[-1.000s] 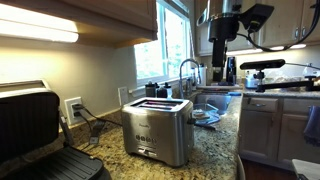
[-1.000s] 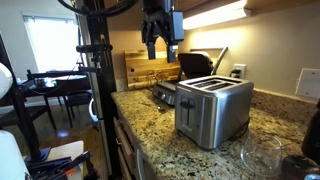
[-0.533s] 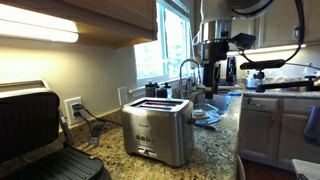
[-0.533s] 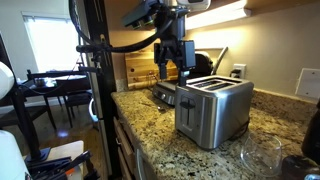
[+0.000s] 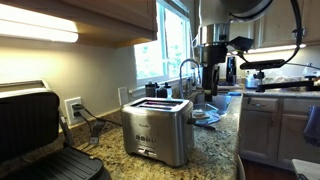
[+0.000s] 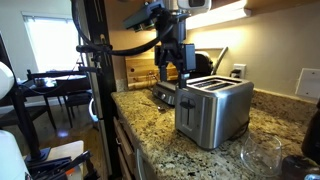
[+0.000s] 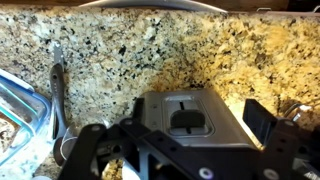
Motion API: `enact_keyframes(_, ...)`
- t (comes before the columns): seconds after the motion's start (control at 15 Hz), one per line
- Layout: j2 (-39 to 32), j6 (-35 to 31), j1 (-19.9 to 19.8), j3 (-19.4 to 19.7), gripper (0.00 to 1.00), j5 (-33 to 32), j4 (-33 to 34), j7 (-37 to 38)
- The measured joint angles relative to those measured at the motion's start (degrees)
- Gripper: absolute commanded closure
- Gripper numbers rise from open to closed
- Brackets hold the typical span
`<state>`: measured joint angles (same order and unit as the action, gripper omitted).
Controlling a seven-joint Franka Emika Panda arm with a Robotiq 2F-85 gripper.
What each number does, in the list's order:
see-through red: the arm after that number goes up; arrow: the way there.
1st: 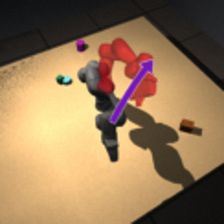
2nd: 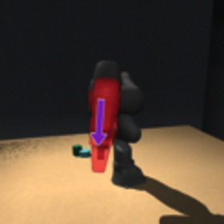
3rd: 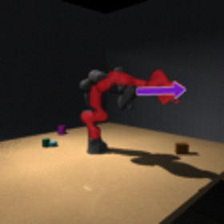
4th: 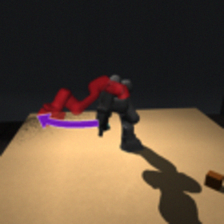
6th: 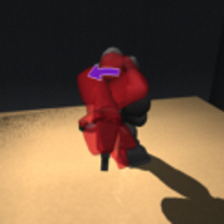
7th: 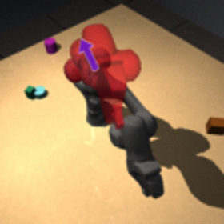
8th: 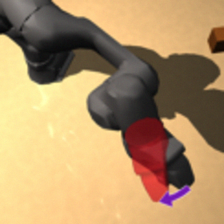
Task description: Push the switch of the toaster down
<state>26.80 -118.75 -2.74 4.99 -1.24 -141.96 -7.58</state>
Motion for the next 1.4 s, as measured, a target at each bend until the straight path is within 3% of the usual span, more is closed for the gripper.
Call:
enact_keyframes(0.2, -1.04, -0.03, 0.61, -0.49, 0.0, 0.25, -0.17, 0.0)
enact_keyframes(0.27, -1.5, -0.16, 0.72, -0.8, 0.1, 0.38, -0.2, 0.0)
enact_keyframes(0.33, -2.03, -0.41, 0.79, -1.09, 0.27, 0.54, -0.21, 0.0)
enact_keyframes(1.07, -6.34, -7.8, 0.81, -1.63, 0.98, 0.88, -0.19, 0.0)
enact_keyframes(1.2, -6.55, -8.45, 0.86, -1.63, 0.99, 1.37, -0.19, -0.01)
enact_keyframes(1.4, -7.29, -10.14, 1.1, -1.63, 0.89, 2.64, -0.27, -0.33)
